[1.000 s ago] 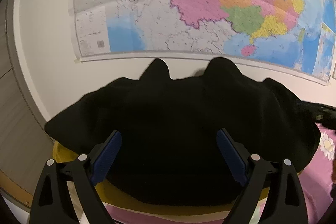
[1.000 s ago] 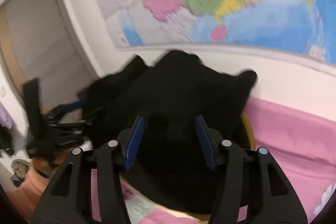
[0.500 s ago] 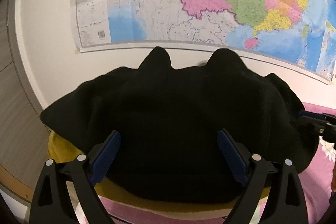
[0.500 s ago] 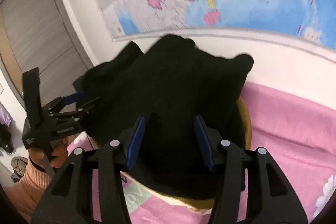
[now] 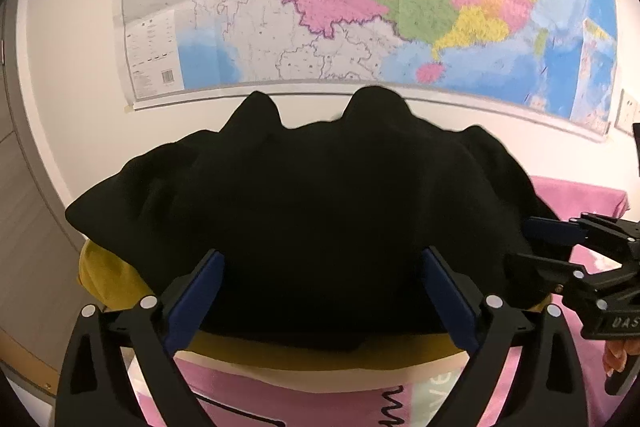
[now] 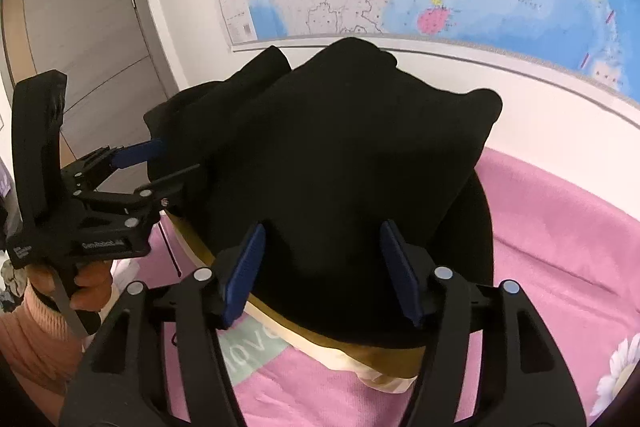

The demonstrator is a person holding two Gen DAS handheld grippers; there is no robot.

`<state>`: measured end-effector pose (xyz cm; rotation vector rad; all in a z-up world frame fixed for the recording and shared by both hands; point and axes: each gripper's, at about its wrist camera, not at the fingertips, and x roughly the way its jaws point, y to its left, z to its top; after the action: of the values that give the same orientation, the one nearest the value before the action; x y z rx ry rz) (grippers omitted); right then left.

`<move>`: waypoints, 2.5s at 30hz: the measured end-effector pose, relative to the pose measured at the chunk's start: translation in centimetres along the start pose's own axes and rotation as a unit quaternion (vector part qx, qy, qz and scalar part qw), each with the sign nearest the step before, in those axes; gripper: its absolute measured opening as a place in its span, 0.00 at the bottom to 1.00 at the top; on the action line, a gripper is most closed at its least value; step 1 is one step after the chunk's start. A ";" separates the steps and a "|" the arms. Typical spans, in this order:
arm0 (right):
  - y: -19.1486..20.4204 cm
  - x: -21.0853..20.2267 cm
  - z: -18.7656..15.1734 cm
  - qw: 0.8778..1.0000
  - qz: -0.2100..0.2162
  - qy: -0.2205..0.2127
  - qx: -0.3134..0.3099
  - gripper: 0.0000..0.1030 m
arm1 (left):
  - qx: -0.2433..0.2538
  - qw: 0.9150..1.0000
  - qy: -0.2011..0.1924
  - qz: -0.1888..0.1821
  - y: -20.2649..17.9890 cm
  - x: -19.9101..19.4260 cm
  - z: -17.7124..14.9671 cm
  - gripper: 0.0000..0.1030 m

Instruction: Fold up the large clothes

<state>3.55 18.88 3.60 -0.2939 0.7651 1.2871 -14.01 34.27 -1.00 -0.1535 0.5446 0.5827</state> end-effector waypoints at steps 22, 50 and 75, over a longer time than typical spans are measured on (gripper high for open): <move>1.5 -4.1 -1.7 0.998 -0.026 -0.053 -0.012 0.86 | -0.052 0.999 0.003 0.015 -0.9 -3.0 -1.7 0.93; 4.1 -7.5 -5.6 0.996 -0.038 -0.078 -0.019 0.94 | -0.065 0.997 -0.015 0.033 -3.4 -8.6 -4.6 0.93; 5.5 -9.3 -7.8 0.996 -0.028 -0.085 -0.008 0.94 | -0.070 0.997 -0.020 0.026 -3.7 -11.1 -6.3 0.93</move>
<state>-5.01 8.78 5.23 -0.2140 0.5973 1.2485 -22.53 24.08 -0.55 -0.2596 0.4699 0.6739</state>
